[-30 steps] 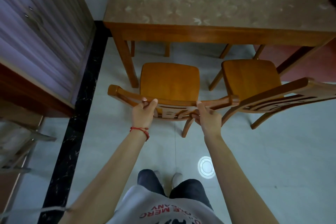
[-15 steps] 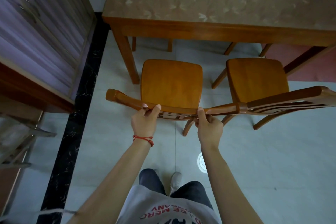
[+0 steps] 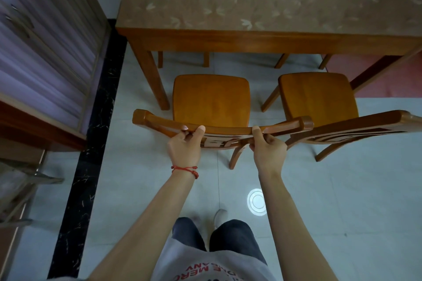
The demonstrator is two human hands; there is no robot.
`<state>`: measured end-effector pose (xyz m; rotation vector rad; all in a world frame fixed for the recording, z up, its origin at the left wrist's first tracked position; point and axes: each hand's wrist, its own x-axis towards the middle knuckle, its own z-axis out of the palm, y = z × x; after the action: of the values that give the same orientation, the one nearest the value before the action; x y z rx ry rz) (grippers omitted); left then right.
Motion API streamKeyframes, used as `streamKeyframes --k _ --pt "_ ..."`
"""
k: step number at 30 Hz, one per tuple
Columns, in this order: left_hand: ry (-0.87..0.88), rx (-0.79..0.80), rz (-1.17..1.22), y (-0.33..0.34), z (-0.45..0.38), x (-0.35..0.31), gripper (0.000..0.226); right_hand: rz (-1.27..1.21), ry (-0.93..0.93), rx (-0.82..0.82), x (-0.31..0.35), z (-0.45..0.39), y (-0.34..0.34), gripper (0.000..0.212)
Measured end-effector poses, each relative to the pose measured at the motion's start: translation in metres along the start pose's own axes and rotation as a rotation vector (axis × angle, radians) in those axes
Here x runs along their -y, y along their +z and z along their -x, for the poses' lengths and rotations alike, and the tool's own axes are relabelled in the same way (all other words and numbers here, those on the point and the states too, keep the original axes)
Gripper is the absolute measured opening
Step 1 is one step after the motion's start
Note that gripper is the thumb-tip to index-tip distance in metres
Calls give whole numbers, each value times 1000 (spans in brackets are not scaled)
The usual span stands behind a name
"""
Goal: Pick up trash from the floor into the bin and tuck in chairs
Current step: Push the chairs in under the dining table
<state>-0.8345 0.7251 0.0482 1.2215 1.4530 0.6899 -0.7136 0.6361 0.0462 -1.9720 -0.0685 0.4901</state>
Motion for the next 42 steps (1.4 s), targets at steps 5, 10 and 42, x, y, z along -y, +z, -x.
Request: streamKeyframes --k 5,10,42 --pt "-22 3 0 9 -17 -8 27 21 -23 38 7 -16 9 31" --pt "-17 6 -22 27 -27 -20 28 54 -46 51 16 -42 10 32" --pt "-15 15 114 116 -159 -95 25 22 -77 82 94 -191 84 30"
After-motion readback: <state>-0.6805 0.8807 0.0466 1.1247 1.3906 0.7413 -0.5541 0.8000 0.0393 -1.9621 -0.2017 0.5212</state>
